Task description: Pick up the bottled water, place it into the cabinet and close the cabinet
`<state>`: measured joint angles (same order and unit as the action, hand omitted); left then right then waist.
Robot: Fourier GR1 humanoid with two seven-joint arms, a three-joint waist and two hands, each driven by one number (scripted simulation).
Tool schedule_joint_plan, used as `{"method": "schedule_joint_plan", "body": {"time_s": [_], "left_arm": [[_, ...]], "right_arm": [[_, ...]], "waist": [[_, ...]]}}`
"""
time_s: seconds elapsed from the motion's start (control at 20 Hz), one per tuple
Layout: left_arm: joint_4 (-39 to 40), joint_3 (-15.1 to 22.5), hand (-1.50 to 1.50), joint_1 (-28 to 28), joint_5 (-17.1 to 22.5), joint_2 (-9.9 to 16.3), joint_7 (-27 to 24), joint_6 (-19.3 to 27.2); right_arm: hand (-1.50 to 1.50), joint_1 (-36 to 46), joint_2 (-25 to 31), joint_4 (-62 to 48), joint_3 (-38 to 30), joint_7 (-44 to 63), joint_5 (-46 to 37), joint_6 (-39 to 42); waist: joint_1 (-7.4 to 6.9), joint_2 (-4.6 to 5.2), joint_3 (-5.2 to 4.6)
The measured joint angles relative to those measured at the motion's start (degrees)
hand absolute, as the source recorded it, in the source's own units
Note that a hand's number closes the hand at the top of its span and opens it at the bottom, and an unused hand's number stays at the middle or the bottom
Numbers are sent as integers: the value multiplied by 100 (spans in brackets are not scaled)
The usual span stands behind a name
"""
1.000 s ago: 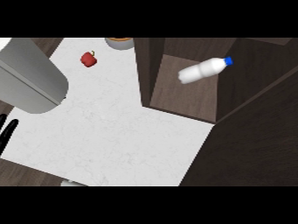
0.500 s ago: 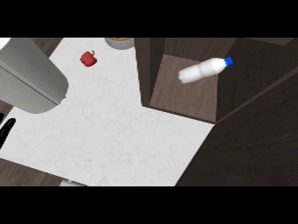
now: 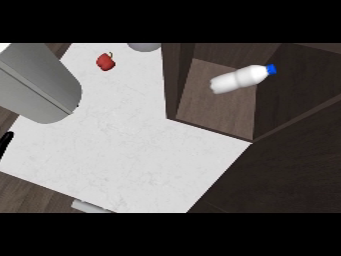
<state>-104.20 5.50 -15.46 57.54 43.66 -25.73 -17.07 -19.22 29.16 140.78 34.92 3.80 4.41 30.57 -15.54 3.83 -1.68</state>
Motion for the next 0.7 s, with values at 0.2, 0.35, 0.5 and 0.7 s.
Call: {"method": "schedule_joint_plan", "body": {"time_s": [0.2,0.35,0.5,0.7], "left_arm": [[19,-39,-150,55,18,33,3,-56],[38,-65,-150,100,45,45,12,-77],[78,-69,-150,119,64,50,27,-105],[145,-82,-150,149,84,70,52,-143]], "right_arm": [[150,32,-142,-123,-2,52,266,-22],[150,112,-280,-202,-17,175,426,-89],[150,378,-455,-323,-100,391,538,-194],[150,916,-556,-549,-248,822,579,-216]], "waist": [[-72,62,17],[-70,83,23],[-48,64,28],[-51,29,25]]}}
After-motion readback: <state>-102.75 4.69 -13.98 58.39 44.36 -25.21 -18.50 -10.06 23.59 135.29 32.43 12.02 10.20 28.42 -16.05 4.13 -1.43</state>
